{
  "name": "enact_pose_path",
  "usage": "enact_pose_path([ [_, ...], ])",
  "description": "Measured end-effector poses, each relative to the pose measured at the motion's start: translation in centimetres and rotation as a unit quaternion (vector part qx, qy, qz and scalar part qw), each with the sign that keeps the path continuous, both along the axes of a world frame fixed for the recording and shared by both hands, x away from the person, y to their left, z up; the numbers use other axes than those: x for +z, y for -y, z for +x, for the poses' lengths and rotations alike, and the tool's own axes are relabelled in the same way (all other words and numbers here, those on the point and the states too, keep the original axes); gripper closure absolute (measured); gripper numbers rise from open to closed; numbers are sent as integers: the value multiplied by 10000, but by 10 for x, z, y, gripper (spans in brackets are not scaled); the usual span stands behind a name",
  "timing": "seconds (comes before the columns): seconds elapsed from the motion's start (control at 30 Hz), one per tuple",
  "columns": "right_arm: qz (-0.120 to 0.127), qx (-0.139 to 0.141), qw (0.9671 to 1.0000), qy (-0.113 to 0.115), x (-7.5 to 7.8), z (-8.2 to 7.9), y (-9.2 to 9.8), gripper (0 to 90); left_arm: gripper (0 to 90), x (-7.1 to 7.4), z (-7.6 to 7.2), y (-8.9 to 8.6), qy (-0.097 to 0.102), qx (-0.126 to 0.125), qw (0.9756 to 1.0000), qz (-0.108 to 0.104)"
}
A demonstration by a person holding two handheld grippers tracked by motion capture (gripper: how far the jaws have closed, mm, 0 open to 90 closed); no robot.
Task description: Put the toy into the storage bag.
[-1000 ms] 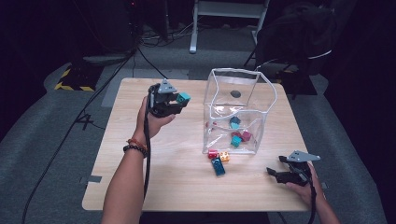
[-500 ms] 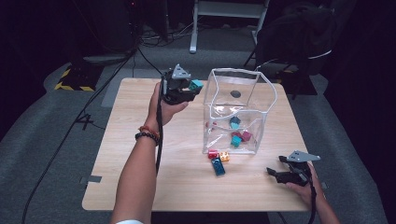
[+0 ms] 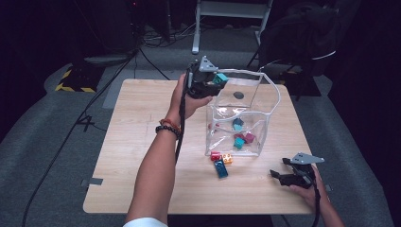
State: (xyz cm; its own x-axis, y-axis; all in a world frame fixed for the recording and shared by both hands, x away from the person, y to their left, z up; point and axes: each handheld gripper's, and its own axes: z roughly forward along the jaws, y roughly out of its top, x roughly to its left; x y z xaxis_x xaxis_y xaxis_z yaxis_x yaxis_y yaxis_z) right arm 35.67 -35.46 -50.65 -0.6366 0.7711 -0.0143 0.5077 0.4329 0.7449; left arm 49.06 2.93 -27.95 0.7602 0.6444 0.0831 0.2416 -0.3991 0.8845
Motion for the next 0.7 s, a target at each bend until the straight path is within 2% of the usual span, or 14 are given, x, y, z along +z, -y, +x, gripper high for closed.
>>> enact_pose_path([
  [0.17,1,1,10000,-1,0,0,0,203,588,2,0,25,1,-168,9999,40],
  [0.33,6,-1,10000,5,0,0,0,203,588,0,0,48,-15,-303,9994,182],
  [0.53,14,-6,10000,3,0,0,0,204,589,-2,2,62,-29,-363,9989,296],
  [0.7,15,-2,10000,3,0,0,0,208,588,-2,1,66,-6,-376,9988,323],
])
